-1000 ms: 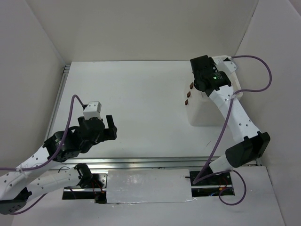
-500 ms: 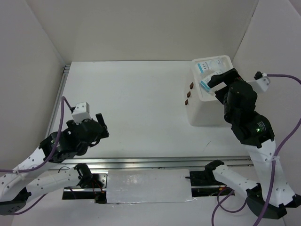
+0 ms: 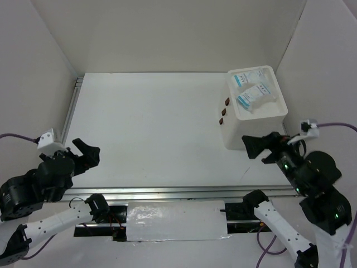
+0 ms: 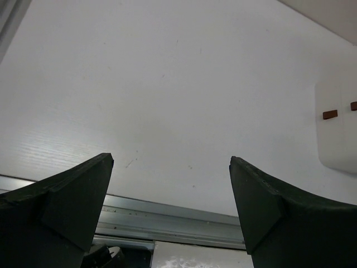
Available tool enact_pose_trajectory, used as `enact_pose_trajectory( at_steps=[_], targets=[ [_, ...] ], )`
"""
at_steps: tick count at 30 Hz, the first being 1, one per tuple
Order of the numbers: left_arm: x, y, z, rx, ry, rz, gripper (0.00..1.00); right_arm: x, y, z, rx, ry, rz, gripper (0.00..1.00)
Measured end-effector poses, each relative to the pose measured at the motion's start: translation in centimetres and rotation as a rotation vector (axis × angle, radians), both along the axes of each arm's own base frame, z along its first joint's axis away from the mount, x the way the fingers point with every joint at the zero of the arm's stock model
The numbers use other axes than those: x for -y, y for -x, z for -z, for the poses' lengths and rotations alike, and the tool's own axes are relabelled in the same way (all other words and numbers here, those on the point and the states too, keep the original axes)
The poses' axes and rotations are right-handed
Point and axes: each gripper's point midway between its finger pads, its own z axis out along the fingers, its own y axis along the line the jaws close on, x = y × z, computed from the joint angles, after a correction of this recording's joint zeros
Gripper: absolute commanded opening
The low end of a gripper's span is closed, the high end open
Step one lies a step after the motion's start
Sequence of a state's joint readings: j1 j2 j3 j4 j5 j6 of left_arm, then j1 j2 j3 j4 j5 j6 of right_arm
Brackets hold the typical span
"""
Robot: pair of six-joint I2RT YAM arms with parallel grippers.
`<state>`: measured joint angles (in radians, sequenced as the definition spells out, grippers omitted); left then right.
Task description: Organize the makeup
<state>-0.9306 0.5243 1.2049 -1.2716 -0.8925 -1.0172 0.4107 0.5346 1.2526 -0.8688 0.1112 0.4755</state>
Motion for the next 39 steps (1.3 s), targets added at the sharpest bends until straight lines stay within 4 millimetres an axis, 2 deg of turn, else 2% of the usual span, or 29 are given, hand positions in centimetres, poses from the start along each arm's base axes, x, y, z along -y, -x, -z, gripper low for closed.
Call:
enact_pose_trajectory(
  at_steps=[5, 7, 9, 14, 19, 30, 39],
  targets=[
    [-1.8, 1.3, -0.6, 0.063, 0.062, 0.008, 0.99, 2.9, 5.9, -1.4, 0.124, -0.026, 0.01, 1.0],
    [-2.2, 1.6, -0.5, 0.068, 0.071, 0.009, 0.99, 3.7, 7.4, -1.6, 0.14, -0.019, 0.014, 1.0],
    [-2.2, 1.6, -0.4, 0.064, 0.068, 0.011, 0.99, 4.2, 8.1, -1.6, 0.145, -0.009, 0.023, 1.0],
    [-1.6, 1.8, 1.3, 0.037, 0.059, 0.039, 0.99, 4.4, 8.1, 0.4, 0.096, 0.022, 0.029, 1.0],
    [-1.8, 2.2, 1.2, 0.056, 0.098, 0.054, 0.99, 4.3, 8.0, 2.0, 0.045, 0.044, 0.023, 1.0],
    [-2.2, 2.7, 1.1, 0.077, 0.116, 0.068, 0.99, 4.4, 8.2, 2.4, 0.031, 0.05, 0.022, 1.0],
    [-0.8, 2.0, 1.6, 0.031, 0.079, 0.088, 0.99, 4.7, 9.1, 2.5, 0.032, 0.051, 0.021, 1.0]
  ],
)
